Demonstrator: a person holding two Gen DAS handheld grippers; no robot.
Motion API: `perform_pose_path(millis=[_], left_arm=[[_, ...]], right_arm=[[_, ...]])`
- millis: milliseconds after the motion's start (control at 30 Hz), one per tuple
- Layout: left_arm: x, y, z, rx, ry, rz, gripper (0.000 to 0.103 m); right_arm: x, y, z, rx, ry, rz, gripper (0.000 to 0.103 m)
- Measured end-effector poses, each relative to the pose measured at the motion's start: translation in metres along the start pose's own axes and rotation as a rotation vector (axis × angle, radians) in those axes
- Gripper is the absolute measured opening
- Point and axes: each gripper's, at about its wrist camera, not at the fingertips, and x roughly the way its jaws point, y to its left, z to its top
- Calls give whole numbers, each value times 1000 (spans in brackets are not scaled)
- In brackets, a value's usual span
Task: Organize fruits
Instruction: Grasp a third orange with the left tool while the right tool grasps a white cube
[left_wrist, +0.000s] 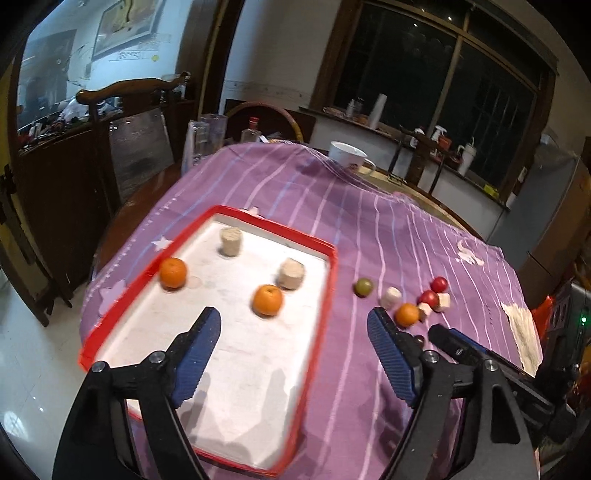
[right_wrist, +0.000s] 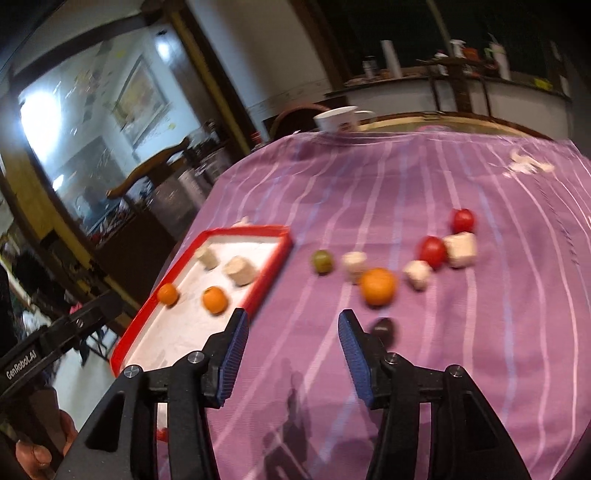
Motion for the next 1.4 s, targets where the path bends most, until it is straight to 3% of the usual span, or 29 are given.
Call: perform_pose_path(millis=[167,300,467,800,1033,1333,1400], left_arm=[[12,-16,-2,2,46,-30,81],[32,-21,-6,11,65,-15,81],[60,-34,-12,24,146,-83,81],[77,-73,-18,198,162,-126,81],[101,-117,-25,357,182,-191,81],[141,-124,-15,297,252,-246,69],[143,-122,-16,293,257,-243,69]], right_arm=[[-18,-52,1,126,-21,2,56],[-36,-86,4,156,-45,-55,56],[-39,-119,13,185,-23,-113,57],[0,-125,53,91,31,-179,57],[41,-122,52,-50,99,-247,56],[64,-124,63,-72,89,-252,55],[67,-127,66,-55,87,-229,48]])
